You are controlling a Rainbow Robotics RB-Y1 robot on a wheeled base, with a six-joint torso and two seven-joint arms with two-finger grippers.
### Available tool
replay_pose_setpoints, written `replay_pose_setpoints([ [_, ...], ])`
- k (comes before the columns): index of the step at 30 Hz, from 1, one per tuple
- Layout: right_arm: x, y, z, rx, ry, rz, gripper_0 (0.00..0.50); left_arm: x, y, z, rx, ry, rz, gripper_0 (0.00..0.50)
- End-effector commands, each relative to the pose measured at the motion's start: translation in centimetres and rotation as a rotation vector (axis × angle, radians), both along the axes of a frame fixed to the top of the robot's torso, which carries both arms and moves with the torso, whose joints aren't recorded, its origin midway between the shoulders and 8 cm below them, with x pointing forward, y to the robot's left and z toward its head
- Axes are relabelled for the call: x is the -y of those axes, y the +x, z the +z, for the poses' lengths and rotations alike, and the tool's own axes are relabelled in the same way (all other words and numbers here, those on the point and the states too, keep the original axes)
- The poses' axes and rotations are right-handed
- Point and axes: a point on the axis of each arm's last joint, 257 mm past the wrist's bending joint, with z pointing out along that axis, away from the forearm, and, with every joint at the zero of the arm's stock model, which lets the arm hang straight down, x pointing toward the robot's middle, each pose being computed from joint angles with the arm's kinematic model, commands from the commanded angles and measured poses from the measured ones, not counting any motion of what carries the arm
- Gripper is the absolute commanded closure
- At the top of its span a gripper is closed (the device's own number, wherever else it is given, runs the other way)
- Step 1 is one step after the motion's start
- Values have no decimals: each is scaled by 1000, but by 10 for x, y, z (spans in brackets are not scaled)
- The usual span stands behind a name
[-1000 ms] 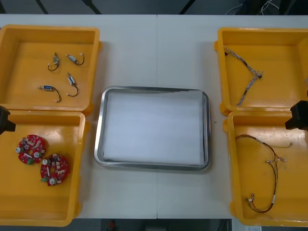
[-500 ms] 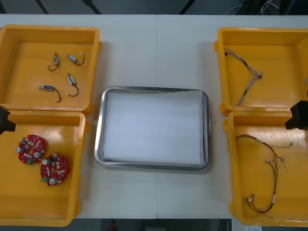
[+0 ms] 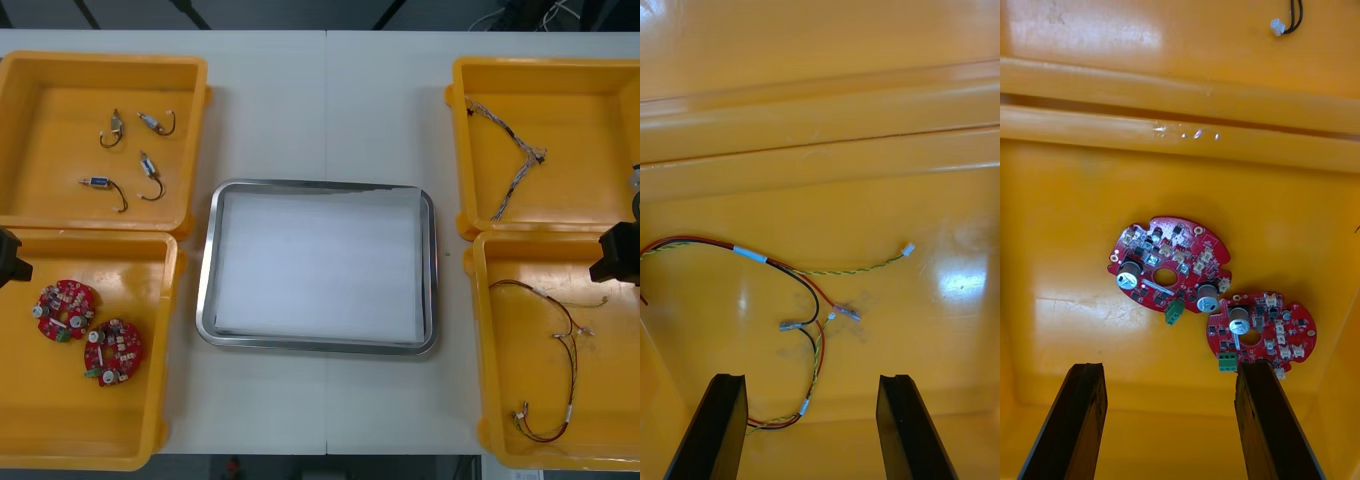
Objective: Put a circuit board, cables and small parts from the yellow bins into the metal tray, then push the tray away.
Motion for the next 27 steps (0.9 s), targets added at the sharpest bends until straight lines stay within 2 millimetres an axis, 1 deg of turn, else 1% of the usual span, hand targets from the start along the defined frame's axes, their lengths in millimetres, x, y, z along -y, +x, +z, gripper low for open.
replay_pose_setpoints([
  [1, 2, -21, -5, -11, -19, 25, 0, 1, 0, -7, 8, -4, -23, 0],
  [7, 3, -44, -11, -1, -20, 16, 0, -5, 3, -8, 17, -2, -6, 0],
  [10, 0, -54, -18, 1, -11, 11, 0, -7, 7, -11, 23, -22, 11, 0],
  [12, -4, -60, -25, 8, 15, -21, 0, -7, 10, -14, 30, -47, 28, 0],
  [17, -9, -69, -40, 14, 60, -70, 0, -8, 14, -18, 39, -69, 50, 0],
  [24, -10, -84, -62, 0, 98, -99, 0, -7, 10, -25, 30, -82, 65, 0],
  [27, -12, -91, -71, -4, 98, -94, 0, -10, 6, -31, 29, -78, 76, 0],
])
